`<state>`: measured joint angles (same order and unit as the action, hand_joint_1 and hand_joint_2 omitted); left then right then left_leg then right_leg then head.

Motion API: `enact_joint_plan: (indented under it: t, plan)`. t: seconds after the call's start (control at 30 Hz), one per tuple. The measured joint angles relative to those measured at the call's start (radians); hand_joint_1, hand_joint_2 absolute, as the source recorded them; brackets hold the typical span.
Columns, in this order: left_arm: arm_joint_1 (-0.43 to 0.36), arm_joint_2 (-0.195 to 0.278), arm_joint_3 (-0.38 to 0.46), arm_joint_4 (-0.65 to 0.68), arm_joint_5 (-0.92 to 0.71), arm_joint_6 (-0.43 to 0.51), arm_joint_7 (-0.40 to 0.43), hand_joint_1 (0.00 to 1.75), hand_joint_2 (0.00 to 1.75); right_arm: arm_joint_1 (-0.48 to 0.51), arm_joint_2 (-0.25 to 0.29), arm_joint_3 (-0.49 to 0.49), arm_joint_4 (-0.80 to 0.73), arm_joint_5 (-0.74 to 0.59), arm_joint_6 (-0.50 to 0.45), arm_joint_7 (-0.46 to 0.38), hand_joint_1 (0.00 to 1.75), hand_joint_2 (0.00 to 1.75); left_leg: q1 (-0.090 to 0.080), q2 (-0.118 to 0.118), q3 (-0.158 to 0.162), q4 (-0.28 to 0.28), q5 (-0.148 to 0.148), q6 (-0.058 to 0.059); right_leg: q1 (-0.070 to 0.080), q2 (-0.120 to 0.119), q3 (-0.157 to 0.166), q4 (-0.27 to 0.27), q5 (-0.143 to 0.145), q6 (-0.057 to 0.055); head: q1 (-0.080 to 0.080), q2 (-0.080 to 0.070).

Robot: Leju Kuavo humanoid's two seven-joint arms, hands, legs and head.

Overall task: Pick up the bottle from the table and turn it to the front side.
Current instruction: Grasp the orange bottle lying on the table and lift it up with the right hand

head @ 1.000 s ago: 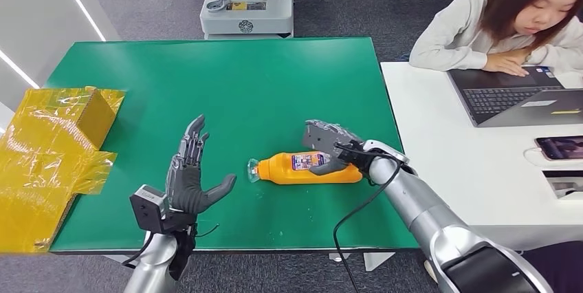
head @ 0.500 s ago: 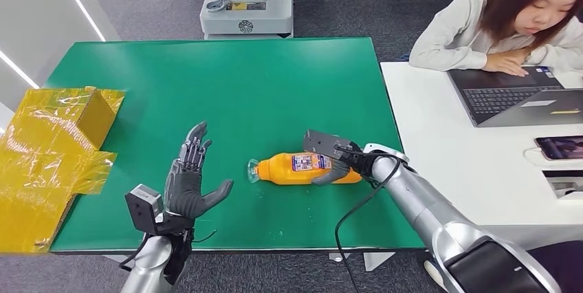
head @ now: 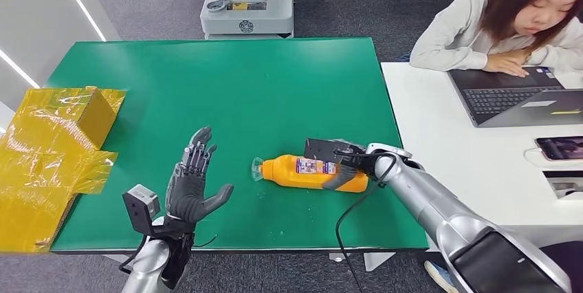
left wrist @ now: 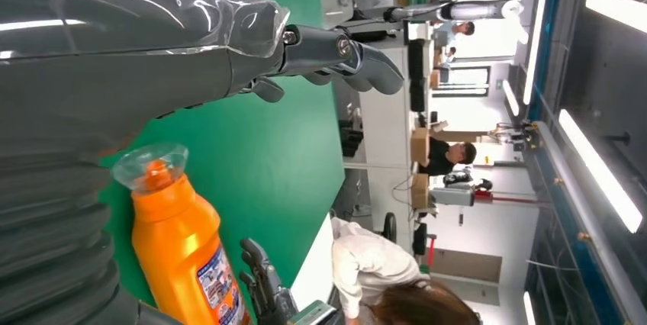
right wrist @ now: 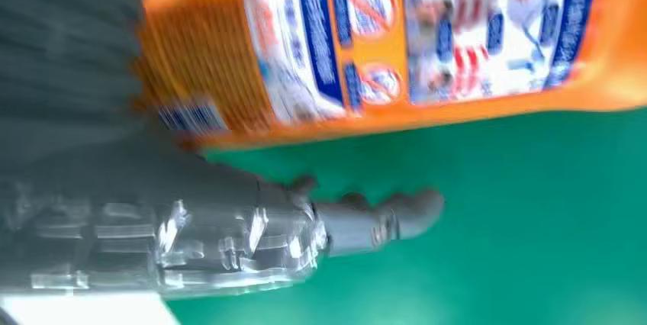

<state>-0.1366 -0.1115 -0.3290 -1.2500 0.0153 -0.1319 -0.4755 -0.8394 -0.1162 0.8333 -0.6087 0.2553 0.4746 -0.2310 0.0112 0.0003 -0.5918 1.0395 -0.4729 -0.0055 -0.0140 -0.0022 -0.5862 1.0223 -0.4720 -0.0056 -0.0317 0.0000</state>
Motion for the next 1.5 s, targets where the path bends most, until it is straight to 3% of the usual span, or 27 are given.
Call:
enact_joint_plan:
  t: [0.5,0.63,0.77,0.87,1.0,1.07,1.3,1.5]
  plan:
    - [0.008,-0.001,0.009,-0.001,0.041,-0.035,0.001,0.0,1.75,-0.001,-0.011,0.059,0.02,0.039,-0.066,0.003,0.03,1.75,0.0,0.0,0.001,0.0,0.0,0.0,0.0,0.0,0.001,0.0,0.0,0.0,0.0,0.0]
    - [0.008,-0.001,0.009,-0.001,0.05,-0.037,0.001,0.0,1.75,0.0,-0.014,0.066,0.022,0.046,-0.076,0.002,0.38,1.75,0.0,0.0,0.001,0.0,0.0,0.0,0.0,0.001,0.001,0.0,0.0,0.0,0.0,0.0]
    - [0.008,-0.002,0.01,-0.001,0.06,-0.045,0.001,0.0,1.75,-0.001,-0.02,0.07,0.022,0.038,-0.058,-0.004,0.82,1.75,0.0,0.0,0.002,0.0,0.0,0.0,0.0,0.0,0.001,0.0,0.0,0.0,0.0,0.0]
    - [0.008,-0.004,0.013,-0.001,0.066,-0.048,0.003,0.0,1.75,-0.004,-0.022,0.073,0.022,0.037,-0.043,-0.001,0.93,1.75,0.0,0.0,0.002,0.0,0.0,0.0,0.0,0.0,0.002,0.0,0.0,0.0,0.0,0.0]
    - [0.008,-0.006,0.016,-0.001,0.069,-0.048,0.007,0.0,1.75,-0.009,-0.022,0.08,0.022,0.034,-0.03,0.006,1.45,1.75,0.0,0.0,0.002,0.0,0.0,0.0,0.0,0.0,0.002,0.0,0.0,0.0,0.0,0.0]
    - [0.009,-0.006,0.016,-0.002,0.069,-0.048,0.01,0.0,1.75,-0.009,-0.022,0.082,0.021,0.015,-0.014,0.005,1.63,1.75,0.0,0.0,0.002,0.0,0.0,0.0,0.0,0.0,0.002,0.0,0.0,0.0,0.0,0.0]
    - [0.012,-0.006,0.02,-0.002,0.071,-0.04,0.012,0.0,1.75,-0.006,-0.022,0.08,0.016,-0.081,0.036,-0.024,1.75,1.75,0.0,0.0,0.002,0.0,0.0,0.0,0.0,0.001,0.002,0.0,0.0,0.0,0.0,0.0]
    - [0.036,-0.007,0.032,-0.018,0.064,-0.017,0.004,0.0,1.75,0.059,-0.026,0.029,-0.035,-0.189,-0.045,-0.101,1.75,1.75,0.0,0.0,0.002,0.0,0.0,0.0,0.0,0.001,0.002,0.0,0.0,0.0,0.0,0.0]
